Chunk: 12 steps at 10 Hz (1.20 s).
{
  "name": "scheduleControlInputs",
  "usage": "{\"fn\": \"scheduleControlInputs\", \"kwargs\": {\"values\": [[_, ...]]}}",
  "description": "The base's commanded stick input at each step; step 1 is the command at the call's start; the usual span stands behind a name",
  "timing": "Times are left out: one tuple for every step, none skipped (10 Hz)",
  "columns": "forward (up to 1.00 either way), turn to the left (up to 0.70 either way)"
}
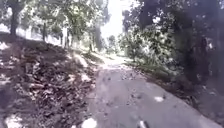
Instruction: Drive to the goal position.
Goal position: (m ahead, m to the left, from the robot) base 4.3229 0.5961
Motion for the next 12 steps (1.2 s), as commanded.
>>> {"fn": "scheduleControlInputs", "kwargs": {"values": [[0.5,0.0],[0.5,0.0],[0.5,0.0],[0.5,0.0],[0.5,0.0],[0.5,0.0],[0.5,0.0],[0.5,0.0],[0.5,0.0],[0.5,0.0],[0.5,0.0],[0.5,0.0]]}}
